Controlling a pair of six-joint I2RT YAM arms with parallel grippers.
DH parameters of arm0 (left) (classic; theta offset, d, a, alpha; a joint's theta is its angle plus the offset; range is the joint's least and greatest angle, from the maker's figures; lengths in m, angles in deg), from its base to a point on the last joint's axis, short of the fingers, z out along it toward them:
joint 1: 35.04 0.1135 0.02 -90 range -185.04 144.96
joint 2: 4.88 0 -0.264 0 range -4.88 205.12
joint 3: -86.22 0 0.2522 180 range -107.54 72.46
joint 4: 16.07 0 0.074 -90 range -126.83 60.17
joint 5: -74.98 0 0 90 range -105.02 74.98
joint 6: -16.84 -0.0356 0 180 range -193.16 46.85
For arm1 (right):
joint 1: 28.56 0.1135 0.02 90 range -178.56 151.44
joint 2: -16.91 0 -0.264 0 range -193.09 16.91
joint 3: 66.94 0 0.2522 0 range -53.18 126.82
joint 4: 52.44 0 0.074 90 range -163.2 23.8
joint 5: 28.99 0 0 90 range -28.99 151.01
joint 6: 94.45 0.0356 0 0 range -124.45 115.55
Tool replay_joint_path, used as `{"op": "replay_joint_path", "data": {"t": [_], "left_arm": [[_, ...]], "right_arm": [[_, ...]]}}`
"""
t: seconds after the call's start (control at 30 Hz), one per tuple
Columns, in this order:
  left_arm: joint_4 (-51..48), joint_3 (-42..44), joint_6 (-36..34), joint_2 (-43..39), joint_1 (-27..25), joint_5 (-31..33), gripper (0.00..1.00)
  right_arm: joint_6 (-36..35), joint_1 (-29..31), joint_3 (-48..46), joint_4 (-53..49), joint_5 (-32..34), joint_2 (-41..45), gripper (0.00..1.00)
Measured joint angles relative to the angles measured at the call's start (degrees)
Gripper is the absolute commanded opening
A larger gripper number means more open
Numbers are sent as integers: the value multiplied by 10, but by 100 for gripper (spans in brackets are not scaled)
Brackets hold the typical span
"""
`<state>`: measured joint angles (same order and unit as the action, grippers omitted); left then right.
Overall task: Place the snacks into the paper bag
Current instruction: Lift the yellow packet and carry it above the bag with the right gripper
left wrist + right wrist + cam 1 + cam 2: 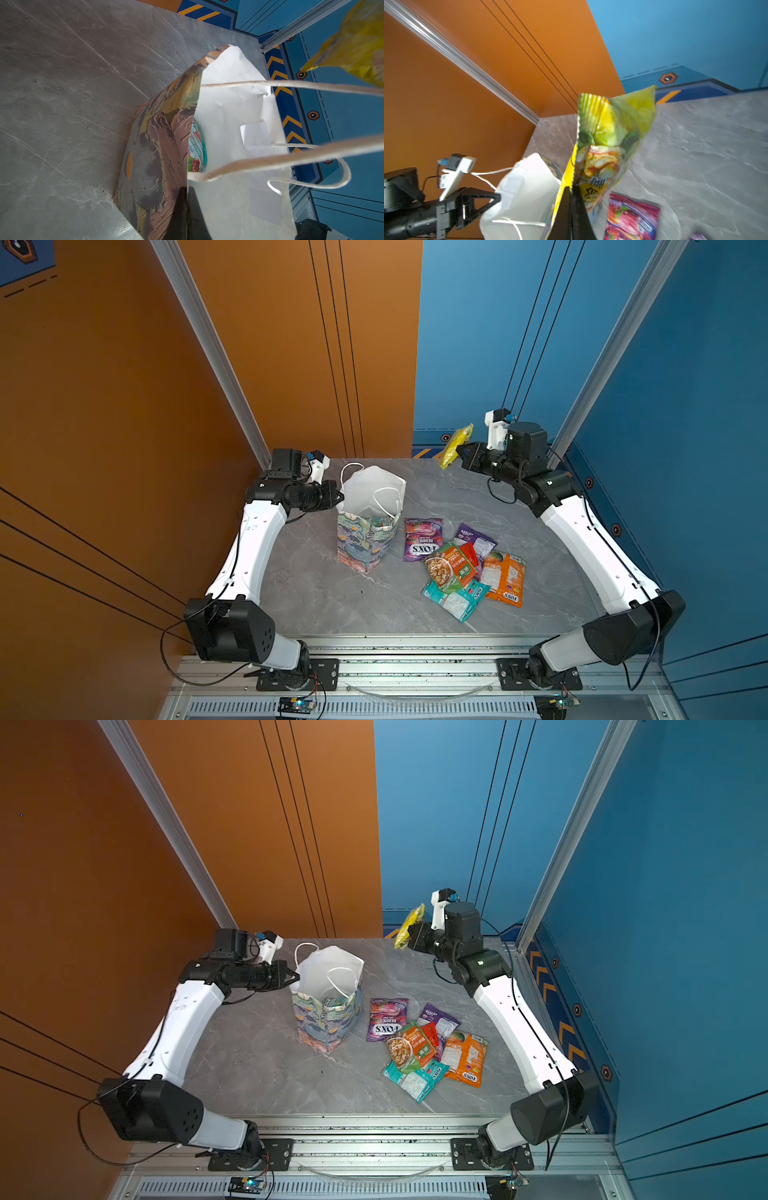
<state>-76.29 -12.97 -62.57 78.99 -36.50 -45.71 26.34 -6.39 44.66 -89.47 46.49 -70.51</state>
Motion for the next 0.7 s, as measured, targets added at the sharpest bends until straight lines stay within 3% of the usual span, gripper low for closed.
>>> {"op": "replay_joint_path", "data": {"t": [0.4, 0.7], "left_arm": [[0, 8, 0, -10, 0, -1, 0], [0, 9, 0, -12, 0, -2, 0]], "right_arm": [[-10, 105, 262, -63, -43, -186, 0], [-10, 153, 287, -112, -87, -223, 0]]}}
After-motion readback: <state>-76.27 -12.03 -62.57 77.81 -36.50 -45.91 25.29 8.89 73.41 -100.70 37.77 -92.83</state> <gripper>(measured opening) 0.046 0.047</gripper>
